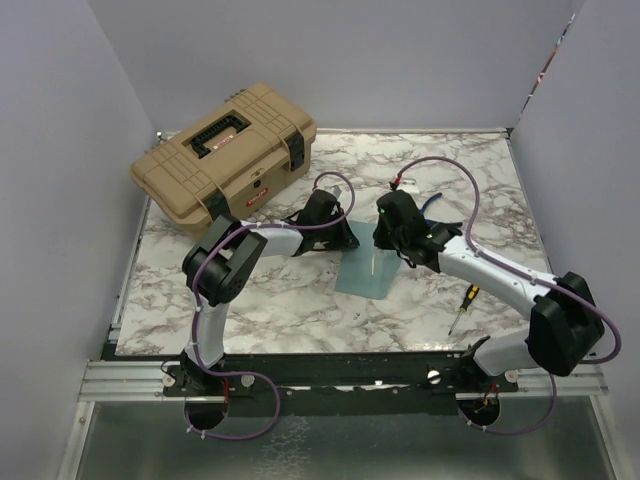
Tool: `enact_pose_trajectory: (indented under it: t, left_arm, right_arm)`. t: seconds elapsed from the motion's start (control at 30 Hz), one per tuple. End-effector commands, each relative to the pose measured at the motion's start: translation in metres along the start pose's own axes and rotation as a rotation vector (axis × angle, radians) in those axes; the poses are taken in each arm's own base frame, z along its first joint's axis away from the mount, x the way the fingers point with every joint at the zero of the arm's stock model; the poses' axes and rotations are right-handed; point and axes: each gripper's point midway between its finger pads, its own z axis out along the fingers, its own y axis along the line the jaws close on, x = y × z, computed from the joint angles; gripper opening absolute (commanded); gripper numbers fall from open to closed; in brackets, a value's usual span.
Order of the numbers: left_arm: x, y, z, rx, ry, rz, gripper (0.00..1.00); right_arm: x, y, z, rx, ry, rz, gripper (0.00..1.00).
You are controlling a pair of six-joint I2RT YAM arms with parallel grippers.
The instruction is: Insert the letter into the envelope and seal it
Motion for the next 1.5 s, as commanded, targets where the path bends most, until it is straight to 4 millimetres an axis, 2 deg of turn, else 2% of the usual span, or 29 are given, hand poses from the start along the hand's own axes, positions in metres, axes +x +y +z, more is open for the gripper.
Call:
enact_pose_trajectory:
  t: [0.0,0.1,0.3,0.43,0.53,0.7,0.8,0.97,1.1,1.2,1.47]
  left_arm:
    - [0.021,0.037,-0.016,-0.17,0.068,0.039,0.21]
    - [0.006,0.009,-0.03,-0.112,0.025,0.056,0.43]
    - [-0.016,-0.034,-0.065,-0.009,-0.082,0.082,0.76]
    - [-0.018,-0.067,-0.095,0.136,-0.17,0.163,0.9]
    - [-0.012,-0.087,-0.117,0.247,-0.229,0.24,0.99]
    - [-0.005,-0.104,-0.154,0.394,-0.328,0.29,0.99]
    - [-0.003,-0.118,-0.168,0.48,-0.343,0.31,0.99]
    - [0.002,-0.139,-0.177,0.598,-0.322,0.33,0.98]
    - [0.007,-0.155,-0.178,0.681,-0.274,0.33,0.93]
    - [0.011,-0.164,-0.179,0.736,-0.234,0.327,0.84]
    - [0.015,-0.169,-0.175,0.769,-0.191,0.295,0.5]
  right_arm:
    - [-0.003,0.004,-0.012,-0.081,-0.023,0.069,0.0]
    - [-0.013,0.004,-0.02,-0.137,-0.065,0.148,0.0]
    - [-0.033,0.005,-0.037,-0.227,-0.142,0.339,0.0]
    - [-0.047,0.016,-0.049,-0.298,-0.162,0.466,0.0]
    - [-0.055,0.024,-0.056,-0.341,-0.158,0.526,0.0]
    - [-0.066,0.037,-0.065,-0.407,-0.139,0.544,0.0]
    - [-0.068,0.045,-0.069,-0.448,-0.122,0.54,0.0]
    - [-0.069,0.057,-0.077,-0.519,-0.092,0.537,0.0]
    - [-0.069,0.064,-0.082,-0.557,-0.073,0.53,0.0]
    - [-0.067,0.066,-0.082,-0.57,-0.059,0.532,0.0]
    - [-0.066,0.072,-0.085,-0.617,-0.04,0.535,0.0]
